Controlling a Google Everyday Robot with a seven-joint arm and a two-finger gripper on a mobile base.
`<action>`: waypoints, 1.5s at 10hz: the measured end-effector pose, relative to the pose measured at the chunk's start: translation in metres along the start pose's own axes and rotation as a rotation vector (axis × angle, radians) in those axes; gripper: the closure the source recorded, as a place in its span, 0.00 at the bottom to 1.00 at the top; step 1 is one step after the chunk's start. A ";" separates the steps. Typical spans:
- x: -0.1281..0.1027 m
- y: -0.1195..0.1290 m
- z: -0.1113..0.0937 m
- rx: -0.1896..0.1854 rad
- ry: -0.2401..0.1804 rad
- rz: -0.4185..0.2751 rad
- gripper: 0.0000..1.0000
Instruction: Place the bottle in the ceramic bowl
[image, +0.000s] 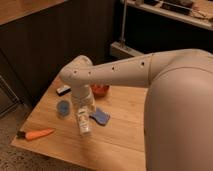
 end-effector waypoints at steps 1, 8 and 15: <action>0.000 0.000 0.000 0.000 0.000 0.000 0.35; 0.000 0.000 0.000 0.000 0.000 -0.001 0.35; 0.009 0.031 0.015 -0.009 -0.061 -0.312 0.35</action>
